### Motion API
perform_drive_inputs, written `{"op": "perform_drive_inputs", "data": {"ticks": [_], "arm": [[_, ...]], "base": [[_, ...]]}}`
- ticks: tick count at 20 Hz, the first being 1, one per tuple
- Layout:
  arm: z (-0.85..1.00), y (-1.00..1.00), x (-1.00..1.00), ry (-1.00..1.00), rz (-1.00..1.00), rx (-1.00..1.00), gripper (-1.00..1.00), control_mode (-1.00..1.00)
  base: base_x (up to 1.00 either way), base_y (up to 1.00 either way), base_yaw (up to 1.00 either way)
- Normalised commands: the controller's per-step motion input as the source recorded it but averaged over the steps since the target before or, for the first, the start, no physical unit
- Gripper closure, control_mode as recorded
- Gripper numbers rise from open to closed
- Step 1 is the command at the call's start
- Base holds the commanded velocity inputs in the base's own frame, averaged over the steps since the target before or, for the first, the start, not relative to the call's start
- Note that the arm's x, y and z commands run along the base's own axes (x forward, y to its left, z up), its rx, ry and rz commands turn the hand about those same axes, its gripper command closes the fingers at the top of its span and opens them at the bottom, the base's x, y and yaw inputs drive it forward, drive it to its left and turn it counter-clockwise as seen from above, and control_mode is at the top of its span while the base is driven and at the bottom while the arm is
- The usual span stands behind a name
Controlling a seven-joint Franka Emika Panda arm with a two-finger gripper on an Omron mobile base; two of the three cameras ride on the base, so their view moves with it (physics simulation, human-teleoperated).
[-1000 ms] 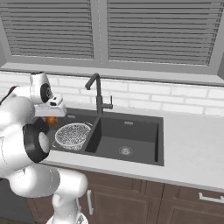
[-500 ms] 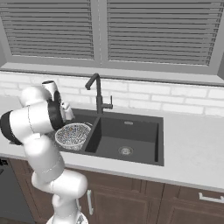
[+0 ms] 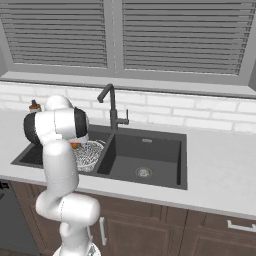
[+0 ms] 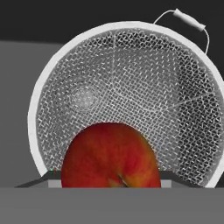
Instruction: Put the colander in the sink, put the apple in the colander, and turn on the sink faucet and pour water over the colander.
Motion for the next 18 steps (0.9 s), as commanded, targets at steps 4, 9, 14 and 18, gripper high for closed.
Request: {"op": "perform_drive_inputs", "data": {"ticks": [4, 9, 14, 18], "arm": [[-0.48, 0.01, 0.04, -0.05, -0.04, -0.04, 1.0, -1.0], [-0.34, 0.0, 0.01, -0.06, -0.05, -0.01, 1.0, -1.0], [-0.22, 0.0, 0.08, -0.05, -0.04, 0.0, 1.0, -1.0], [-0.27, 0.0, 0.06, -0.04, -0.04, 0.0, 1.0, -1.0]], "base": [[0.0, 0.0, 0.0], [0.0, 0.0, 0.0], [0.0, 0.0, 0.0], [0.0, 0.0, 0.0]]}}
